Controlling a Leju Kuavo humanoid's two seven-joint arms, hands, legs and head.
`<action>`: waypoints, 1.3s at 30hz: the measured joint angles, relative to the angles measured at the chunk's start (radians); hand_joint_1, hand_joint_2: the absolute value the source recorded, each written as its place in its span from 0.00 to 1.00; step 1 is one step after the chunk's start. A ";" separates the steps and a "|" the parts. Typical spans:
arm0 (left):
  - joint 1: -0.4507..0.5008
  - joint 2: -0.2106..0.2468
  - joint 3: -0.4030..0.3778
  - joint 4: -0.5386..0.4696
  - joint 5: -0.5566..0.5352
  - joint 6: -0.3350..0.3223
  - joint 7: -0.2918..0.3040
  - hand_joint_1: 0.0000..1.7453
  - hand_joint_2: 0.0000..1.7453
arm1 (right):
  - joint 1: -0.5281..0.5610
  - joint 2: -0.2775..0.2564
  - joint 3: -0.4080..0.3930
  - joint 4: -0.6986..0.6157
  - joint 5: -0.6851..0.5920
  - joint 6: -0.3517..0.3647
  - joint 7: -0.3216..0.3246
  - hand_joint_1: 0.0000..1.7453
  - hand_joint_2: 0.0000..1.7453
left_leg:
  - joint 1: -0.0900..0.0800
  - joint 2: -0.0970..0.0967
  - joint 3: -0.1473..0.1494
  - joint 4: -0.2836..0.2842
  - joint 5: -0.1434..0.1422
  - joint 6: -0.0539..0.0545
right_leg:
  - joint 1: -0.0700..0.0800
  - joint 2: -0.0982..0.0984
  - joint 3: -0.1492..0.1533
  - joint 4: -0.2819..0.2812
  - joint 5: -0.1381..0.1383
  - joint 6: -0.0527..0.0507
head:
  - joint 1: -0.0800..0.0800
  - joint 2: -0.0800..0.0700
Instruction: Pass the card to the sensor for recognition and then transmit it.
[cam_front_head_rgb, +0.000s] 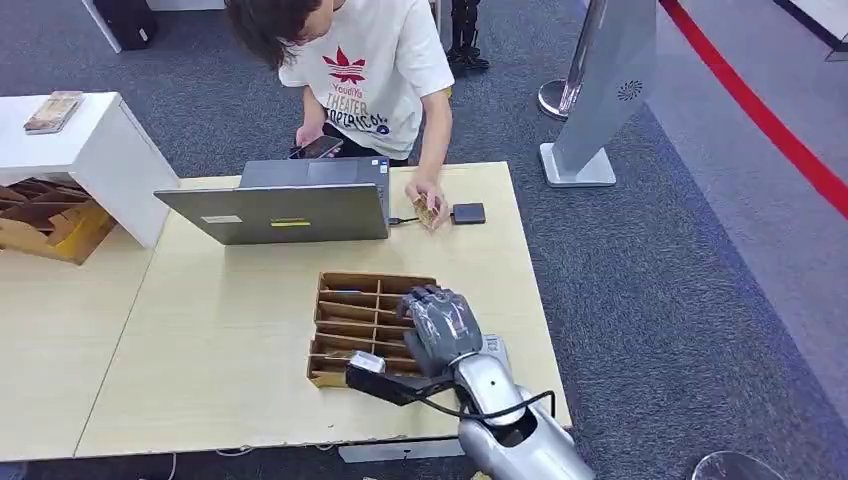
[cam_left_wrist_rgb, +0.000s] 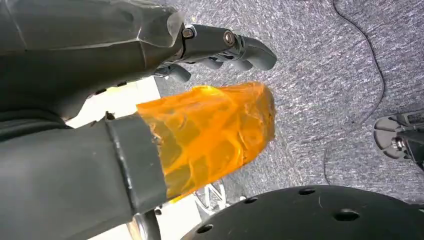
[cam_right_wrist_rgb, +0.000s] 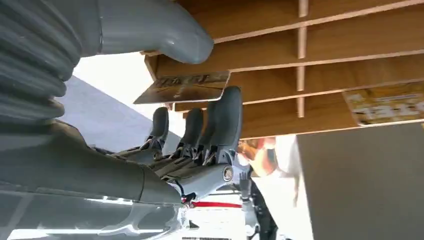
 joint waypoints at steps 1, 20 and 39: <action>0.000 0.000 0.000 0.000 0.000 0.000 0.000 0.00 0.00 | 0.000 0.000 -0.004 0.003 0.001 0.000 0.002 0.53 1.00 | 0.000 0.000 0.000 0.000 0.000 0.000 | 0.000 0.000 0.000 0.000 0.000 0.000 | 0.000 0.000; 0.000 0.000 0.000 0.000 -0.016 0.007 0.000 0.00 0.00 | -0.001 0.000 -0.044 0.027 0.011 -0.003 0.004 0.56 1.00 | 0.000 0.000 0.000 0.000 0.000 0.000 | 0.000 0.000 0.000 0.000 0.000 0.000 | 0.000 0.000; -0.001 0.000 0.000 0.000 -0.036 0.008 0.000 0.00 0.00 | -0.006 0.000 -0.059 0.029 0.011 0.002 0.004 1.00 1.00 | 0.000 0.000 0.000 0.000 0.000 0.000 | 0.000 0.000 0.000 0.000 0.000 0.000 | 0.000 0.000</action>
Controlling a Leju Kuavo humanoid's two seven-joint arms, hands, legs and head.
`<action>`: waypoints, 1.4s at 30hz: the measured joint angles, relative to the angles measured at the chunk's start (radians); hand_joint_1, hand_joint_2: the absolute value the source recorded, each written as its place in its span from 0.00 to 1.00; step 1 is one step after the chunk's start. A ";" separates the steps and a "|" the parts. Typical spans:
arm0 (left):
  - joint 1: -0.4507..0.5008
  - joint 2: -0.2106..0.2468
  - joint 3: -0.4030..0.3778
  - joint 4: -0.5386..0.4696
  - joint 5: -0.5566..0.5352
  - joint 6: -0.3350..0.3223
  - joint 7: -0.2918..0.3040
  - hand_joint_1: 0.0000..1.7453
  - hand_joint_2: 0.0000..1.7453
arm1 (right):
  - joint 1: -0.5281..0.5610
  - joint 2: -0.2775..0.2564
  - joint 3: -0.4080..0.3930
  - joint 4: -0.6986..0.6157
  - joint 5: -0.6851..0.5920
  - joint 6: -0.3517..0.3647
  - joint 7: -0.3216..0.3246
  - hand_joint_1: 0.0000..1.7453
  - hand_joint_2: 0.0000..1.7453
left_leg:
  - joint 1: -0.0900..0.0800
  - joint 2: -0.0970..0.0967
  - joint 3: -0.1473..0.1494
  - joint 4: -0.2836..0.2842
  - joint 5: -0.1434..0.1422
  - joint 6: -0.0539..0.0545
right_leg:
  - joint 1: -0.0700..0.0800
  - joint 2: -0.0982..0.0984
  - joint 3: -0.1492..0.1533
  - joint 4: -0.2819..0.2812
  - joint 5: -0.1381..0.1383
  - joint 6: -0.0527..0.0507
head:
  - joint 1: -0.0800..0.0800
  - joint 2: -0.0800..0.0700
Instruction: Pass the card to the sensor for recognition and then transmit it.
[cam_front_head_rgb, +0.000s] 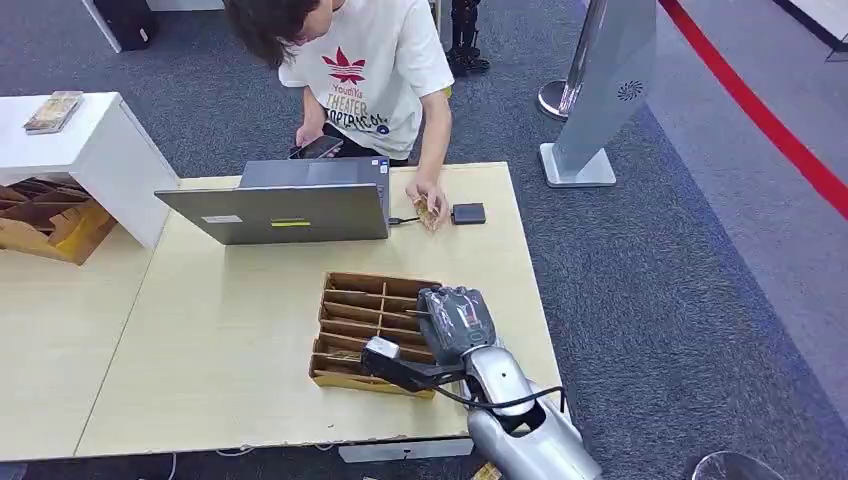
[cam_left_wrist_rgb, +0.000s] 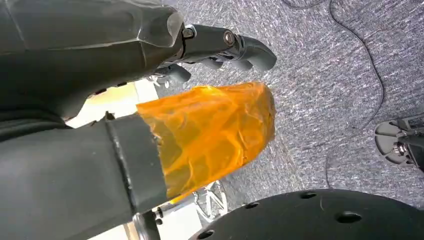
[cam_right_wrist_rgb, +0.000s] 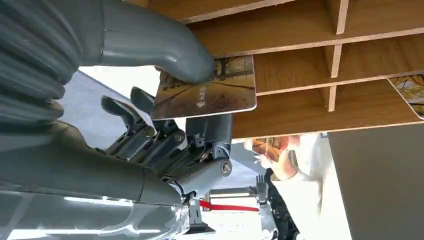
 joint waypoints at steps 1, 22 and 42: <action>0.000 0.000 0.000 0.000 -0.001 0.000 0.000 0.00 0.00 | 0.000 0.000 0.000 0.000 0.000 0.000 0.000 1.00 1.00 | 0.000 0.000 0.000 0.000 0.000 0.000 | 0.000 0.000 0.000 0.000 0.000 0.000 | 0.000 0.000; 0.002 0.000 0.000 0.000 0.010 0.005 -0.005 0.00 0.00 | 0.038 0.001 -0.032 -0.188 -0.185 -0.014 -0.093 1.00 1.00 | 0.000 0.000 0.000 0.000 0.000 0.000 | 0.000 0.000 0.000 0.000 0.000 0.000 | 0.000 0.000; 0.018 -0.005 0.000 0.000 0.035 0.022 -0.022 0.00 0.00 | 0.194 -0.011 -0.190 -0.810 -0.530 -0.193 -0.281 1.00 1.00 | 0.000 0.001 0.000 0.000 -0.001 0.000 | 0.000 0.000 -0.001 0.000 0.000 0.000 | 0.000 0.000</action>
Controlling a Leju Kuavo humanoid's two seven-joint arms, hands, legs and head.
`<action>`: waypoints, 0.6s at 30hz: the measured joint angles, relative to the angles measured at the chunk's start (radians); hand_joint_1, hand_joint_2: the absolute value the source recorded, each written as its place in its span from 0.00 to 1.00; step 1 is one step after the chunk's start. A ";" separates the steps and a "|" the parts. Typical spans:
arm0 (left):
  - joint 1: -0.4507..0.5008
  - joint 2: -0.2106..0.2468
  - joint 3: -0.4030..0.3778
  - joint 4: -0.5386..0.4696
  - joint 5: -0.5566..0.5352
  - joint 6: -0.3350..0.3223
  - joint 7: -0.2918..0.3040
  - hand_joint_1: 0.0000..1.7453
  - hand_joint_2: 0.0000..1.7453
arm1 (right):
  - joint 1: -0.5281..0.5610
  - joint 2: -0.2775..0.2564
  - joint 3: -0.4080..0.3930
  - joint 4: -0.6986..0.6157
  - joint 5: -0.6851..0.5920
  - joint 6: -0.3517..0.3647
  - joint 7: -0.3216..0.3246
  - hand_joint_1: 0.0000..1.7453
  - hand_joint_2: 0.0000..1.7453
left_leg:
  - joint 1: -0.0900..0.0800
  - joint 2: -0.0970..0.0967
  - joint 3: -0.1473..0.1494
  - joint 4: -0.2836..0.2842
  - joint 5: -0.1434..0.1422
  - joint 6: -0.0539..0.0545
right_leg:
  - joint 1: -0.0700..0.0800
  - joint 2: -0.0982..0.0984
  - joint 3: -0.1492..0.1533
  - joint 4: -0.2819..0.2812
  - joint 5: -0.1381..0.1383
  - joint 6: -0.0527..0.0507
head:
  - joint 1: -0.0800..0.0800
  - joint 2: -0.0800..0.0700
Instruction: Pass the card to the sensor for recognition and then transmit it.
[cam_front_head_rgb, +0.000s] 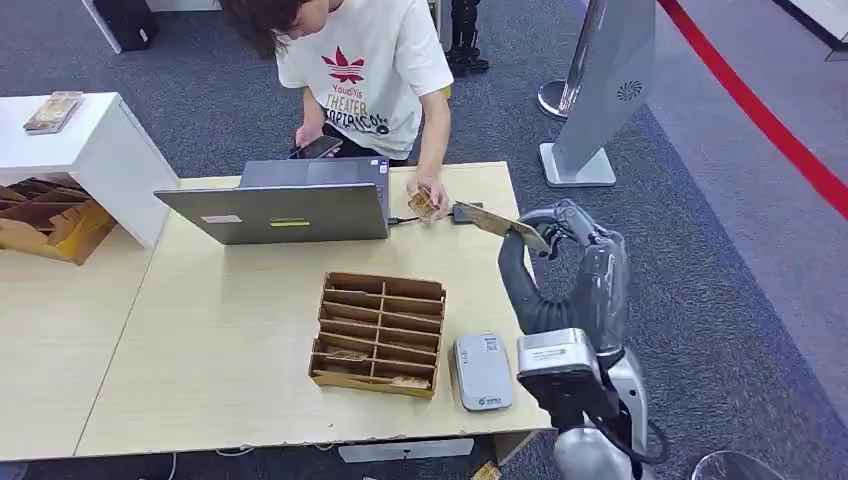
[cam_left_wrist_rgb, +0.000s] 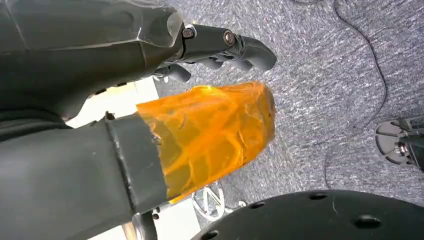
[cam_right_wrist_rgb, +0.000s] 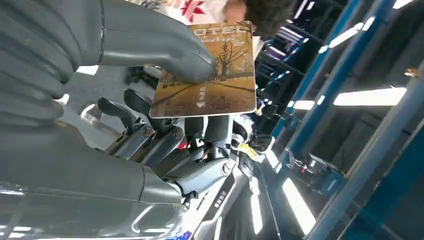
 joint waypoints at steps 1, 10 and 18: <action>0.000 0.000 0.000 0.000 0.001 0.000 0.000 0.00 0.00 | 0.004 0.000 -0.005 -0.009 -0.037 0.006 -0.009 1.00 1.00 | 0.000 0.000 0.000 0.000 0.000 0.000 | 0.000 0.000 0.000 0.000 0.000 0.000 | 0.000 0.000; 0.000 0.000 0.000 0.000 -0.015 0.003 0.000 0.00 0.00 | 0.014 -0.002 -0.021 -0.028 -0.090 0.048 -0.027 1.00 1.00 | 0.000 0.000 0.000 0.000 0.000 0.000 | 0.000 0.000 0.000 0.000 0.000 0.000 | 0.000 0.000; -0.003 0.000 0.000 0.000 -0.074 0.006 0.004 0.00 0.00 | -0.076 0.000 0.000 0.047 -0.025 0.103 0.013 1.00 1.00 | 0.000 0.001 0.000 0.000 0.000 0.000 | 0.000 0.001 0.000 0.000 0.000 0.000 | 0.000 0.000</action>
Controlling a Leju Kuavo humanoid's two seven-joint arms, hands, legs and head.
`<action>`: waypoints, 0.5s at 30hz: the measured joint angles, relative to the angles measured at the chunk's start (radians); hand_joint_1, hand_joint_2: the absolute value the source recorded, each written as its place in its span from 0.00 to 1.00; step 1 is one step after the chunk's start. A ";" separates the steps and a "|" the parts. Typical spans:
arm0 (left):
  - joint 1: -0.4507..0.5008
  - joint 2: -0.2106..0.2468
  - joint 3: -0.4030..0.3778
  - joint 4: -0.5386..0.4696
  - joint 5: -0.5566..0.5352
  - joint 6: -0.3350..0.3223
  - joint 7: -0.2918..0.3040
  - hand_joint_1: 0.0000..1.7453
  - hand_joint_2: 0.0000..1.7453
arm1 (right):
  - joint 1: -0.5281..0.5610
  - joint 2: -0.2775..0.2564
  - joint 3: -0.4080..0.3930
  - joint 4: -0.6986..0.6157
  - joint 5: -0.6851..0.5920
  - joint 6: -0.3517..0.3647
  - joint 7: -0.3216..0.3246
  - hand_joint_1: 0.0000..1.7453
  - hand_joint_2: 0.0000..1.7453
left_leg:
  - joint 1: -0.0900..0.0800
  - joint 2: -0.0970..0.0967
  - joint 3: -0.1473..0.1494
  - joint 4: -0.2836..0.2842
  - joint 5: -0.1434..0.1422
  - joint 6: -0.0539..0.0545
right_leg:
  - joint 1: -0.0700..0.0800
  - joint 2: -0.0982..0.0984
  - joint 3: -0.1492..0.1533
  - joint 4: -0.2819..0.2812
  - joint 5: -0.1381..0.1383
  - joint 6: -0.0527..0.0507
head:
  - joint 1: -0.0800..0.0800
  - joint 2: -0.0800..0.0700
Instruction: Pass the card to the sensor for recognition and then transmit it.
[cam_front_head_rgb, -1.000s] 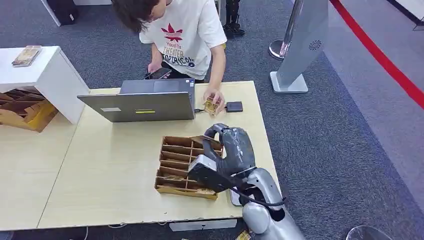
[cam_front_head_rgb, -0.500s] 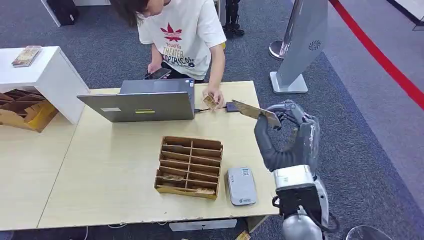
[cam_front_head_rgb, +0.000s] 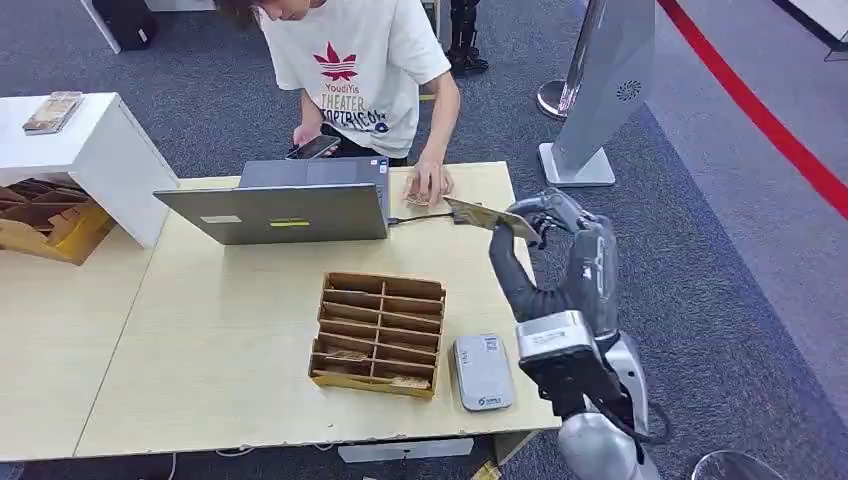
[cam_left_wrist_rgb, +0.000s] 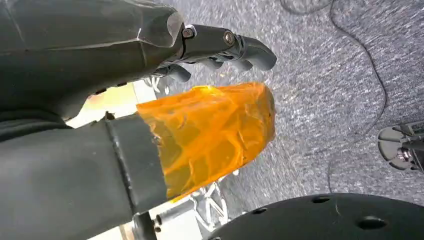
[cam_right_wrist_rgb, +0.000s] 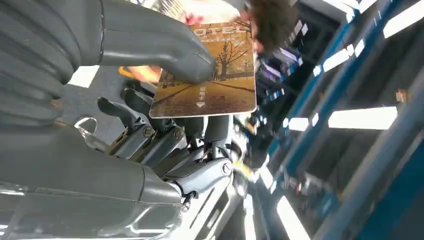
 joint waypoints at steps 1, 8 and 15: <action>-0.002 0.000 0.000 0.000 -0.012 0.000 0.004 0.00 0.00 | -0.023 0.002 0.007 0.020 0.002 0.017 0.012 1.00 1.00 | 0.000 0.000 0.000 0.000 0.000 0.000 | 0.000 0.000 0.000 0.000 0.000 0.000 | 0.000 0.000; -0.028 0.000 0.000 0.000 -0.114 -0.014 0.038 0.00 0.00 | -0.229 0.047 0.053 0.235 0.055 0.086 0.099 1.00 1.00 | 0.000 0.000 0.000 0.000 0.003 0.000 | 0.000 0.000 0.000 0.001 0.001 -0.001 | 0.000 0.000; -0.053 0.000 0.000 -0.002 -0.169 -0.023 0.057 0.00 0.00 | -0.390 0.099 0.088 0.464 0.162 0.095 0.157 1.00 1.00 | 0.001 -0.001 0.000 0.000 0.003 0.000 | 0.001 0.000 0.000 0.001 0.001 -0.001 | 0.000 0.000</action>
